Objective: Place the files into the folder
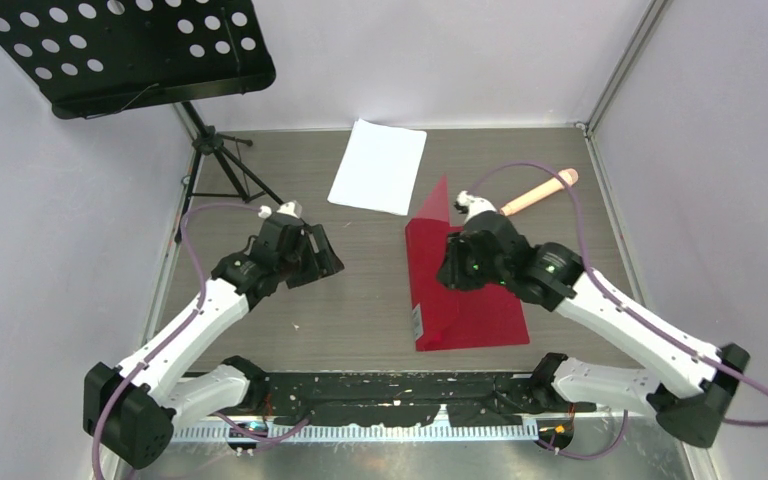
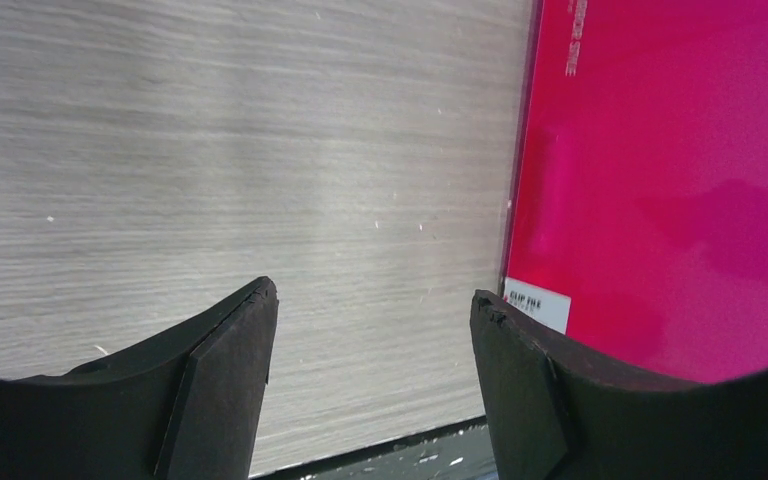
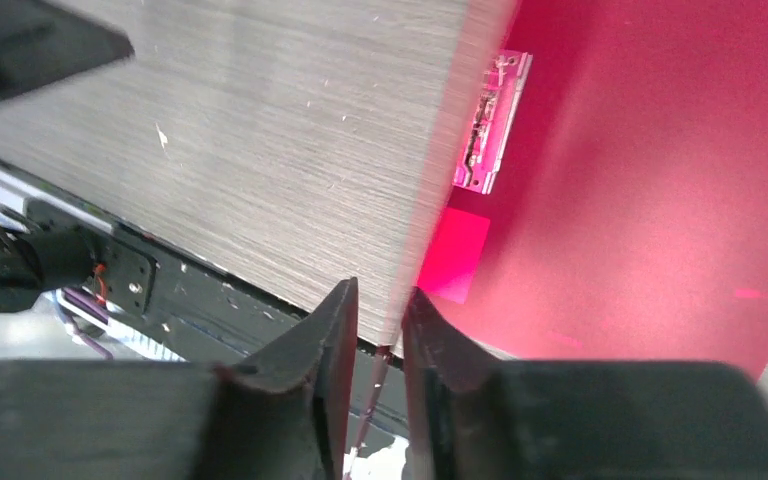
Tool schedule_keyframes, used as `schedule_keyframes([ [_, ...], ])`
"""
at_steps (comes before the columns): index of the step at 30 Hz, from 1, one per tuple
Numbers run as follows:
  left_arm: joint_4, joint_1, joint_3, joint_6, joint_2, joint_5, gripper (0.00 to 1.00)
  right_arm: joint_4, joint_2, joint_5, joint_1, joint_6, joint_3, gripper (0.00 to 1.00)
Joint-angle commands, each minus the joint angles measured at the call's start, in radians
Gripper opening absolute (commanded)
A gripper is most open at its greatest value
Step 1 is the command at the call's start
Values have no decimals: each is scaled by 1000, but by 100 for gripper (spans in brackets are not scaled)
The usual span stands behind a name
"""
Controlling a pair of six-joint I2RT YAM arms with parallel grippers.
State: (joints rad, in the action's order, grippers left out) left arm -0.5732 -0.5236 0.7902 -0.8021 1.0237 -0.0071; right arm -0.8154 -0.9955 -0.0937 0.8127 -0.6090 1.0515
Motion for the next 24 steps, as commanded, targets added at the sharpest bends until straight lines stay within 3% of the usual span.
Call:
schedule_keyframes([
  [1,-5,69,74,45,15,-15,71,59,-112,-27,104,34,77,38],
  [2,-12,81,86,54,16,-15,72,95,-126,-34,143,15,85,50],
  [4,-25,104,113,79,15,-19,74,129,-173,-54,199,-6,123,61],
  [8,-59,138,175,115,14,-14,75,180,-266,-124,291,-30,219,73],
  [16,-143,186,282,182,-25,-50,76,371,-413,-167,363,2,265,86],
  [24,-257,271,455,278,-107,-129,78,673,-631,-61,376,34,197,95],
])
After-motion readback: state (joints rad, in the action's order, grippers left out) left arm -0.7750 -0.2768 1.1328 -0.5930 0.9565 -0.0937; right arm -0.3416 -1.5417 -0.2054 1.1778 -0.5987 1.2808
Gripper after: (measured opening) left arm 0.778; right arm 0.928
